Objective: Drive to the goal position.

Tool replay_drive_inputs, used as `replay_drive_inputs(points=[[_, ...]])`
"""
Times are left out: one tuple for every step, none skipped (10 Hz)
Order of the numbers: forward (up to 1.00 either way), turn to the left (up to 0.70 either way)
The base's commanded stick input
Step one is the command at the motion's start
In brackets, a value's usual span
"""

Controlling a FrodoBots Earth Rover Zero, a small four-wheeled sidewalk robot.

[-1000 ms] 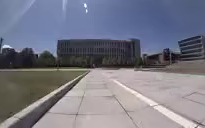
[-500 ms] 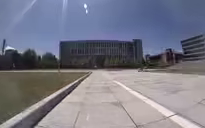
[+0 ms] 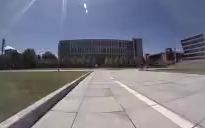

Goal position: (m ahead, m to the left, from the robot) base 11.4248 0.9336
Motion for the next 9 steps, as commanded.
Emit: replay_drive_inputs(points=[[0.70,0.00],[0.70,0.00],[0.70,0.00],[0.70,0.00],[0.70,0.00],[0.70,0.00],[0.70,0.00],[0.70,0.00],[0.70,0.00]])
